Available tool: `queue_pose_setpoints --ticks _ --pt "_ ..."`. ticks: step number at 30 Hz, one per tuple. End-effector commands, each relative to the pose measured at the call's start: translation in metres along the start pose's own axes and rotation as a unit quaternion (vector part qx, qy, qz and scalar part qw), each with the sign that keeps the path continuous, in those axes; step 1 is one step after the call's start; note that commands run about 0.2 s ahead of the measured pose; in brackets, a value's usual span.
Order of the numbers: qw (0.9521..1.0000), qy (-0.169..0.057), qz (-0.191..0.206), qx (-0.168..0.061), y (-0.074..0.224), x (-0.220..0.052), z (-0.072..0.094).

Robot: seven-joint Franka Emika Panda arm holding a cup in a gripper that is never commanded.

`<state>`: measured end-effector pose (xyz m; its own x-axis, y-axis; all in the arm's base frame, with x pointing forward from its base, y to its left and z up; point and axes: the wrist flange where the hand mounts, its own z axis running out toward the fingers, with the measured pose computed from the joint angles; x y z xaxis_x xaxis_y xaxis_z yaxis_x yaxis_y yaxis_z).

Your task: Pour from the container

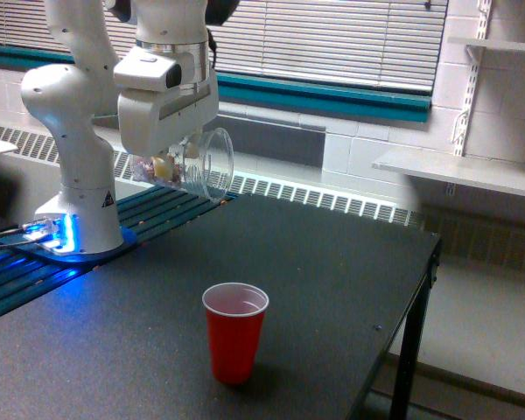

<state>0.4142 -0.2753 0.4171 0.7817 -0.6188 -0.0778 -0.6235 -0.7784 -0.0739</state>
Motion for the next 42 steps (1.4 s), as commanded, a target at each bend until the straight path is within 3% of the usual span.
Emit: queue_pose_setpoints --ticks 1,27,42 --pt "0.9998 -0.003 -0.017 -0.010 0.006 0.003 -0.004" --pt "0.9969 -0.022 -0.056 -0.051 0.011 0.013 -0.011" --pt "0.9959 -0.027 -0.062 -0.061 0.006 0.016 -0.013"
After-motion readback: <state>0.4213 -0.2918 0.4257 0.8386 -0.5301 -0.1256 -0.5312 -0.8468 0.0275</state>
